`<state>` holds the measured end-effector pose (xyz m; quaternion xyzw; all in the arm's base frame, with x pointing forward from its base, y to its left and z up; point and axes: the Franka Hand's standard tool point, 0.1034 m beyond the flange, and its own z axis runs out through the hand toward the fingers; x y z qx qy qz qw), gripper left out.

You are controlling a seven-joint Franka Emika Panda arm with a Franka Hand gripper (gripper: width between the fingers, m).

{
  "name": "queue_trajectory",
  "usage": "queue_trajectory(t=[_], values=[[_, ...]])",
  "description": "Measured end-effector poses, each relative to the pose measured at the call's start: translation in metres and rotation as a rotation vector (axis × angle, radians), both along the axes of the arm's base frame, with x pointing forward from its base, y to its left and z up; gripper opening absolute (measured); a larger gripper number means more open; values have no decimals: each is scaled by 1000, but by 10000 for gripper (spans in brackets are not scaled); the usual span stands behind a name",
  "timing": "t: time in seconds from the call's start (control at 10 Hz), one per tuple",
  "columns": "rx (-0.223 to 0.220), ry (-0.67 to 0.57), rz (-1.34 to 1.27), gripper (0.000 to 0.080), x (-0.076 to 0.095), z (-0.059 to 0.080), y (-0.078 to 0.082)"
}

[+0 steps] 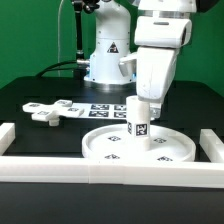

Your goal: Assemble round table

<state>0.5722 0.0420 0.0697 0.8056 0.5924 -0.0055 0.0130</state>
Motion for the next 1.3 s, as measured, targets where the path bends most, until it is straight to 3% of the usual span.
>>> queue_trajectory(t=[0.5, 0.7, 0.8, 0.9, 1.0, 1.1, 1.3], values=[[-1, -1, 36, 2, 1, 1, -1], [0, -9, 54, 225, 3, 5, -8], [-2, -11, 48, 225, 4, 10, -11], [-3, -18, 40, 419, 4, 19, -15], [-4, -18, 29, 555, 4, 31, -20], [-5, -23, 18, 620, 6, 40, -23], [-6, -51, -3, 644, 9, 61, -30]])
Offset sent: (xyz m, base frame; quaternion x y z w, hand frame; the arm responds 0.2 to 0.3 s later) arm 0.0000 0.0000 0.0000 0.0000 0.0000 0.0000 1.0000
